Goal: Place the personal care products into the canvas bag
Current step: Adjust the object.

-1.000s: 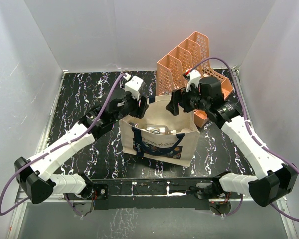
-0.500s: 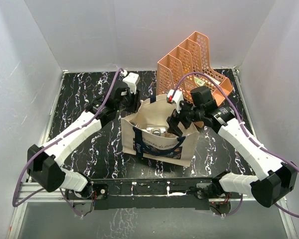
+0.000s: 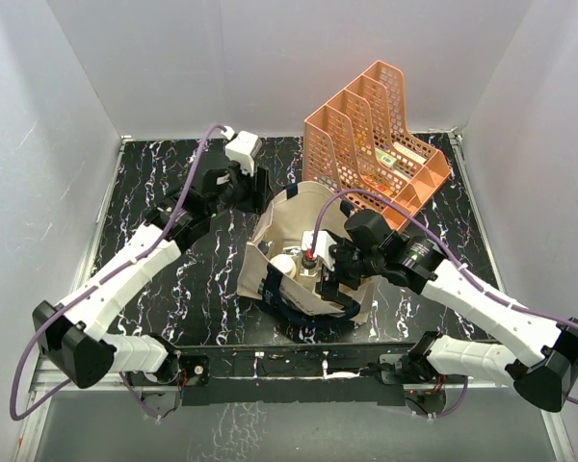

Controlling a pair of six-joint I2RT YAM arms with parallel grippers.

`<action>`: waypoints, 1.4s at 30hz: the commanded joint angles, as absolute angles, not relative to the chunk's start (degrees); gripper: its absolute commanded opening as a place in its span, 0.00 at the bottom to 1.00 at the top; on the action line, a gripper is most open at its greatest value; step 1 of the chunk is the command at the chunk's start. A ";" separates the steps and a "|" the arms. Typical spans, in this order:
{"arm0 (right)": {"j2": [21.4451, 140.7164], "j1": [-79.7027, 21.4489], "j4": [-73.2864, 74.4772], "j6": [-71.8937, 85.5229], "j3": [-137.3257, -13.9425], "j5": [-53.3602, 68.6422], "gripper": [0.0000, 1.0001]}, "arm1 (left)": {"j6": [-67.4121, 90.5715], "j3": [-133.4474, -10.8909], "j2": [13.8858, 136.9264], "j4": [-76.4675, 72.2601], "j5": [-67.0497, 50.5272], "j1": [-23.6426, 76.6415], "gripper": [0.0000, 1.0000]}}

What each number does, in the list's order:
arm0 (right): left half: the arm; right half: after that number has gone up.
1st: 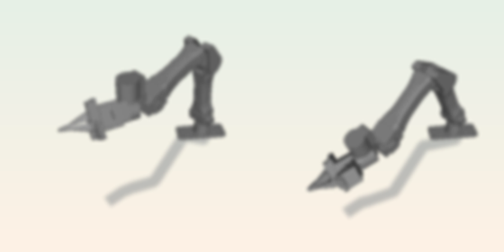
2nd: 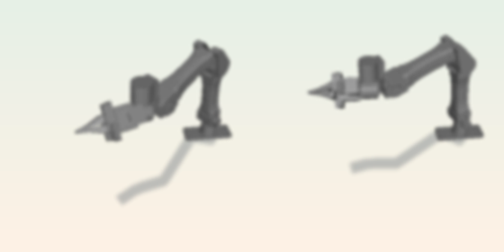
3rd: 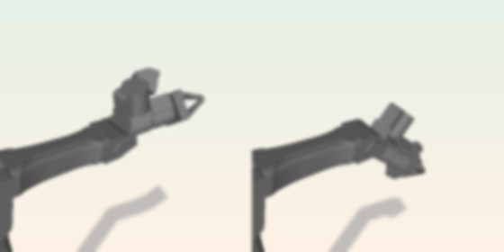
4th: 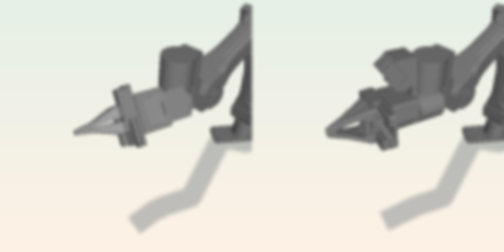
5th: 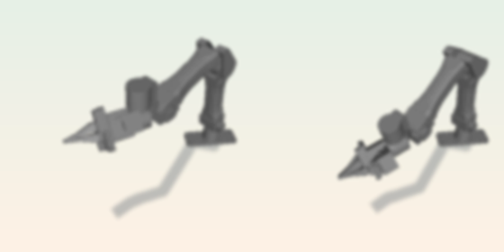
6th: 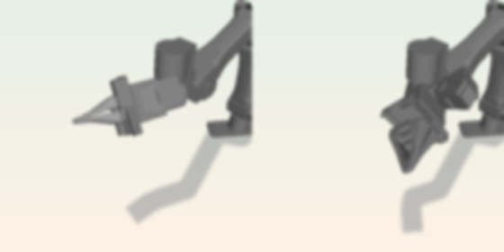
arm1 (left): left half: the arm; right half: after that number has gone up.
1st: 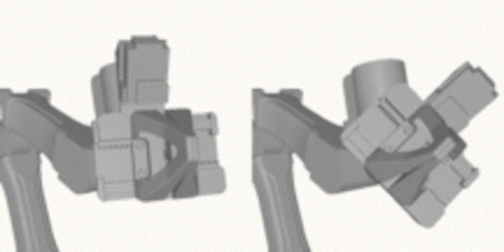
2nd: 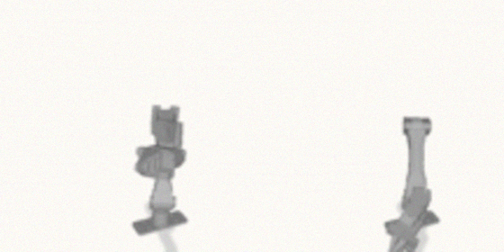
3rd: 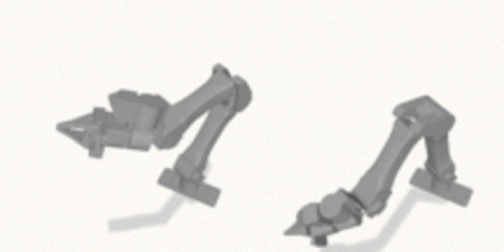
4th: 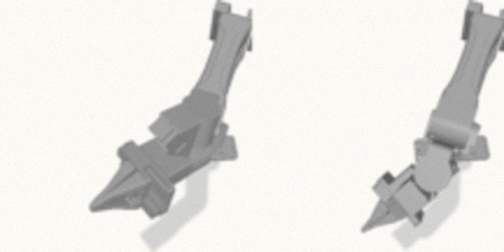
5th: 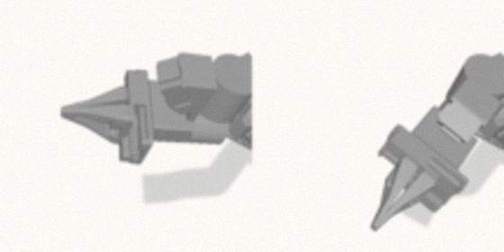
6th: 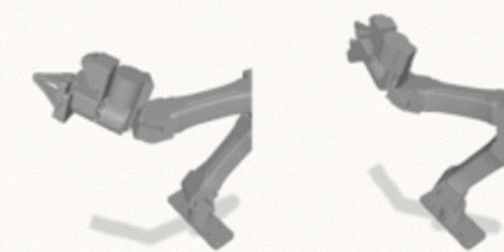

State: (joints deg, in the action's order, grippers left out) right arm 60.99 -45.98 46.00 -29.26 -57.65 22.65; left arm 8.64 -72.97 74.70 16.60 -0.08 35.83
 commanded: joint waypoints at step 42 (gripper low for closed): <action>80.36 -32.42 38.19 -4.89 -69.36 10.75 0.86 | -2.06 -60.26 68.66 10.19 -17.32 35.95 0.00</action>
State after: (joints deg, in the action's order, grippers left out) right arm 78.00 -32.25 35.62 -7.55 -66.35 12.25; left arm 1.32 -62.76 71.64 8.69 -12.86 35.81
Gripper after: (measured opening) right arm 0.863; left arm 0.011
